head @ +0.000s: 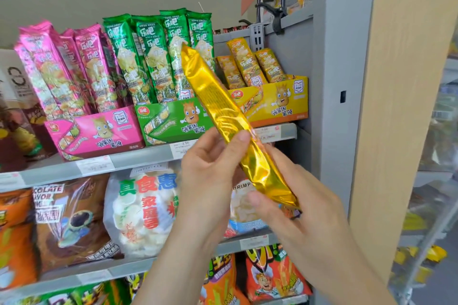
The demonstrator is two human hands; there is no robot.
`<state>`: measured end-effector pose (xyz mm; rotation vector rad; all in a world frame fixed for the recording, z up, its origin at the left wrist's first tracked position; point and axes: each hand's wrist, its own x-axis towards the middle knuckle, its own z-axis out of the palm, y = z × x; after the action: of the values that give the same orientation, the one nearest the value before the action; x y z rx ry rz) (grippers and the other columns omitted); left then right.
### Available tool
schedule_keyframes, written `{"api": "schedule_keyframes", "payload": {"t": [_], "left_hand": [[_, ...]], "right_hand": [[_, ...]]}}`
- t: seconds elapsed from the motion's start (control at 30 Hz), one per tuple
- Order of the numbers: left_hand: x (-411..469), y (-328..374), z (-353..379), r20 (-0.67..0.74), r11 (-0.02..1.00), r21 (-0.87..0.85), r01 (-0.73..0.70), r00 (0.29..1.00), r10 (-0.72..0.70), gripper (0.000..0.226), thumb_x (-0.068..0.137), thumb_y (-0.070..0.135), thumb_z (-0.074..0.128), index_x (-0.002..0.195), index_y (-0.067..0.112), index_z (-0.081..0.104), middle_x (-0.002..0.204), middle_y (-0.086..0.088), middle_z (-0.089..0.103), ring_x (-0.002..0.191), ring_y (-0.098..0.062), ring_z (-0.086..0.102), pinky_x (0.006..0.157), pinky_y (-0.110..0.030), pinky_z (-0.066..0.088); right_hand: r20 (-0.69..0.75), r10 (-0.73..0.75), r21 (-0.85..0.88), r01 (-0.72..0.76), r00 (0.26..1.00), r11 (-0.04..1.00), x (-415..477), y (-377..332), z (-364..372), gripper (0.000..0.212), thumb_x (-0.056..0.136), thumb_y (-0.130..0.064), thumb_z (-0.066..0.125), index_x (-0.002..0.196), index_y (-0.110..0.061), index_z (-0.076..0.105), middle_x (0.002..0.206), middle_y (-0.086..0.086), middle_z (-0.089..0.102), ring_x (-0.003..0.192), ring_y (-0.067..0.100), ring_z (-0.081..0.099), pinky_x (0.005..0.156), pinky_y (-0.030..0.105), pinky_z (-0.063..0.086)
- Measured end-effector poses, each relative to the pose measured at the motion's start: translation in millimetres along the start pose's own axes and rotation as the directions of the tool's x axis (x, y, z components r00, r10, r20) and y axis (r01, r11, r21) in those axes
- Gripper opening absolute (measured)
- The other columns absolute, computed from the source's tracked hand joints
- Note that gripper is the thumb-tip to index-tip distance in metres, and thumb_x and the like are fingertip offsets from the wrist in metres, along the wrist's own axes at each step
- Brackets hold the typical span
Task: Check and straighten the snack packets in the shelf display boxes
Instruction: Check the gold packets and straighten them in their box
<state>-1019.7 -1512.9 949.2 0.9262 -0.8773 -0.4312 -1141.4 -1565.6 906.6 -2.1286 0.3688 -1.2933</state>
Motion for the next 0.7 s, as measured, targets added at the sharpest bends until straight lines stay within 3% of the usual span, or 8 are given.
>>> {"api": "schedule_keyframes", "payload": {"t": [0.07,0.2,0.3,0.43,0.53,0.63,0.7], "left_hand": [[5.0,4.1,-3.9,-0.048,0.994,-0.105,0.023,0.998,-0.028,0.015,0.076,0.025,0.072,0.083,0.012,0.071,0.072,-0.004,0.070,0.061,-0.014,0.067,0.055,-0.028,0.056],[9.7,10.9,-6.7,-0.076,0.982,-0.178,0.062,0.994,-0.077,0.039,0.075,0.030,0.068,0.101,0.001,0.064,0.079,-0.013,0.068,0.067,-0.024,0.066,0.058,-0.036,0.060],[7.8,11.4,-3.6,-0.079,0.973,-0.212,0.094,0.990,-0.113,0.048,0.076,0.032,0.067,0.111,-0.002,0.063,0.088,-0.017,0.070,0.073,-0.025,0.070,0.061,-0.036,0.059],[6.3,11.8,1.2,-0.065,0.946,-0.285,0.151,0.982,-0.176,0.064,0.078,0.031,0.062,0.126,-0.011,0.053,0.112,-0.024,0.066,0.087,-0.028,0.067,0.064,-0.039,0.060],[6.1,12.4,-1.3,0.023,0.914,-0.351,0.204,0.977,-0.210,0.054,0.085,0.030,0.054,0.130,-0.001,0.052,0.119,-0.021,0.065,0.091,-0.026,0.064,0.072,-0.039,0.058],[2.3,14.7,0.1,0.142,0.887,-0.391,0.246,0.968,-0.206,0.036,0.092,0.040,0.051,0.118,0.016,0.056,0.115,-0.013,0.064,0.082,-0.020,0.062,0.069,-0.036,0.056],[1.8,13.1,2.9,0.095,0.902,-0.381,0.203,0.979,-0.180,0.026,0.087,0.034,0.058,0.106,0.017,0.059,0.108,-0.013,0.065,0.075,-0.018,0.060,0.062,-0.033,0.055]], "right_hand": [[-0.039,0.014,0.171,-0.007,0.999,0.985,-4.9,1.8,-1.3,0.048,0.089,-0.052,0.055,0.135,-0.039,0.052,0.111,-0.017,0.066,0.098,0.005,0.064,0.074,0.011,0.049],[-0.259,-0.210,-0.119,0.184,0.943,0.976,-8.4,1.9,-3.2,0.027,0.091,-0.027,0.059,0.115,-0.020,0.069,0.104,-0.004,0.070,0.095,0.000,0.063,0.075,0.003,0.046],[-0.376,-0.337,-0.271,0.245,0.863,0.931,-8.4,5.0,-2.7,0.012,0.084,-0.011,0.070,0.094,-0.006,0.075,0.097,0.007,0.067,0.088,0.002,0.059,0.079,0.009,0.047],[-0.358,-0.416,-0.347,0.295,0.836,0.890,-9.0,10.1,-0.8,0.010,0.083,-0.001,0.066,0.088,-0.002,0.075,0.091,0.012,0.067,0.083,0.017,0.060,0.074,0.022,0.048],[-0.323,-0.452,-0.386,0.321,0.831,0.865,-9.0,13.2,0.5,0.015,0.085,0.003,0.061,0.087,-0.001,0.075,0.088,0.012,0.067,0.080,0.025,0.058,0.074,0.025,0.045],[-0.286,-0.463,-0.367,0.351,0.839,0.862,-10.7,12.7,4.8,0.017,0.086,0.000,0.058,0.086,-0.001,0.075,0.088,0.010,0.067,0.082,0.027,0.057,0.076,0.029,0.045],[-0.259,-0.416,-0.298,0.338,0.872,0.893,-11.6,10.8,6.9,0.017,0.086,-0.006,0.059,0.085,-0.003,0.075,0.090,0.007,0.067,0.084,0.025,0.059,0.076,0.026,0.046]]}}
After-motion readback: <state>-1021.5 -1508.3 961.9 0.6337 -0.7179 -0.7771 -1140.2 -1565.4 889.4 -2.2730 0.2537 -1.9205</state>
